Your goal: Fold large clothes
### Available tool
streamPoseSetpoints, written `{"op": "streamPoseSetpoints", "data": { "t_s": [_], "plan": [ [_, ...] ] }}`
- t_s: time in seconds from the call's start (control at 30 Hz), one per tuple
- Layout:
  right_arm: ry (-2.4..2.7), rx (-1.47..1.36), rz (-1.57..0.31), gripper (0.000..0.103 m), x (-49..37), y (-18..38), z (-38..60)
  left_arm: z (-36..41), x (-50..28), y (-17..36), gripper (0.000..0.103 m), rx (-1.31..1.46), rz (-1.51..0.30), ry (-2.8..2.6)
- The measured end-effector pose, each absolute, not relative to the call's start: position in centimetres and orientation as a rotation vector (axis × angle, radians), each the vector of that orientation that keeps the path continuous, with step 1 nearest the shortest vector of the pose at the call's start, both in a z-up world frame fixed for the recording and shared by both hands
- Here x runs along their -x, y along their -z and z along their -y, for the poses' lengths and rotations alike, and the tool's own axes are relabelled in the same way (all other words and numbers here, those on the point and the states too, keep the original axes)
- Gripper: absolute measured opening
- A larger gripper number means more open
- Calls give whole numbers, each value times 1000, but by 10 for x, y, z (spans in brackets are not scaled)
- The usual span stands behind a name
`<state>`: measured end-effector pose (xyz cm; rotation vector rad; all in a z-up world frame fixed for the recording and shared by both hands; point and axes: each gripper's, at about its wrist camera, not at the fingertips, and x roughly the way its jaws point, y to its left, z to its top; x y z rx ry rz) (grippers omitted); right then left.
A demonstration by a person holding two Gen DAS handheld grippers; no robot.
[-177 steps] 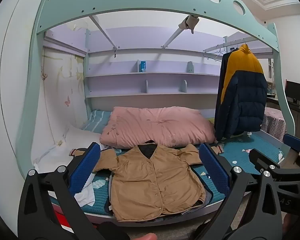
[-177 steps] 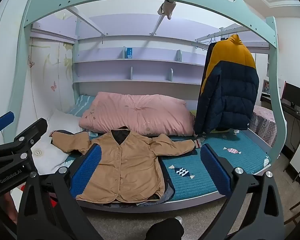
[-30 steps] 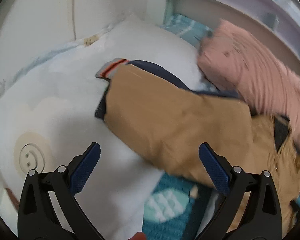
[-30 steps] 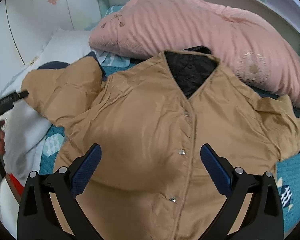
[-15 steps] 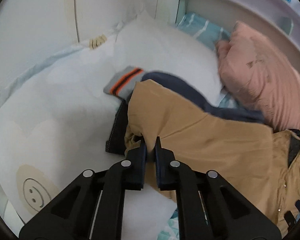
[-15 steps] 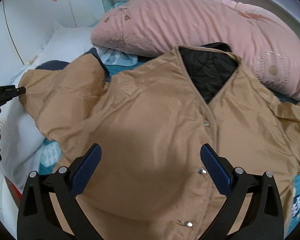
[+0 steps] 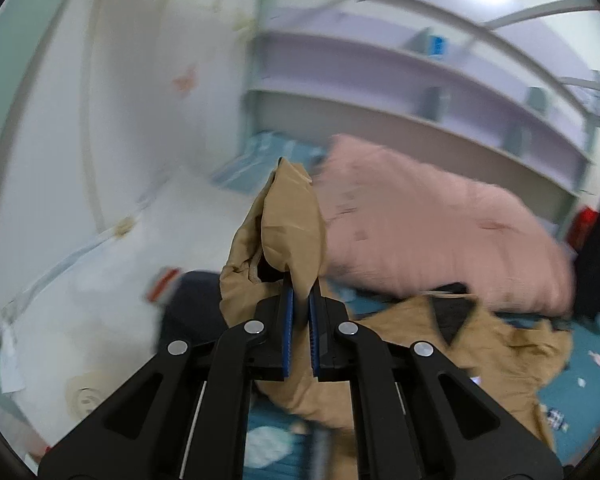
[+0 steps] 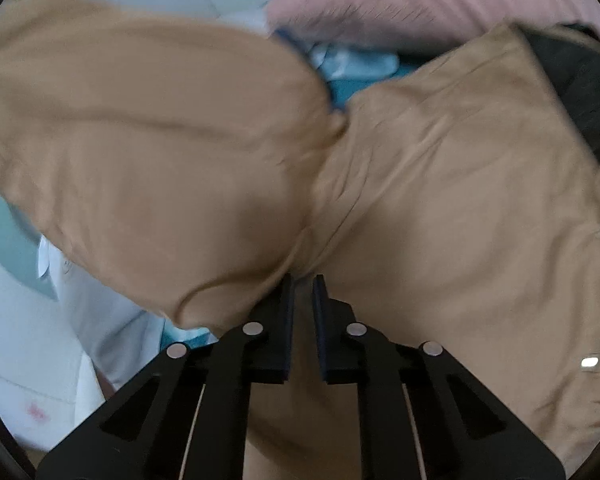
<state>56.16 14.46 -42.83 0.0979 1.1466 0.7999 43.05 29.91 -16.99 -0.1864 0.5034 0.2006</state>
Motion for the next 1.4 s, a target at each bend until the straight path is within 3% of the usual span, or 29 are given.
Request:
{"op": "streamPoseSetpoints", "data": {
  "t_s": [0.13,0.27,0.43,0.63,1.0,1.07,1.13,1.2,1.27,1.4],
  "plan": [
    [-782,-154,-1240,6,-576,462,-143,-252,-456,174,7,195,-543,-92],
    [-776,-252,-1156,12,-575,440,-96,-193,-484,185,7,180,-577,-5],
    [-613,-247,-1033,12,-565,405,18,-131,-528,207,7,233,-617,86],
    [-407,-197,-1017,12,-558,397,150,-54,-571,250,7,312,-703,170],
    [-173,-278,-980,16,-548,399,301,56,-638,401,8,166,-992,76],
    [-143,-292,-973,20,-545,400,318,62,-641,418,18,150,-1038,74],
    [-111,-324,-959,20,-544,402,336,65,-637,424,47,151,-1052,96],
    [-68,-359,-949,20,-546,403,359,70,-631,419,62,169,-1024,145],
    [-36,-429,-936,20,-550,406,378,75,-626,411,67,173,-989,187],
    [24,-529,-896,22,-559,408,410,93,-620,394,68,155,-945,233]
  ]
}}
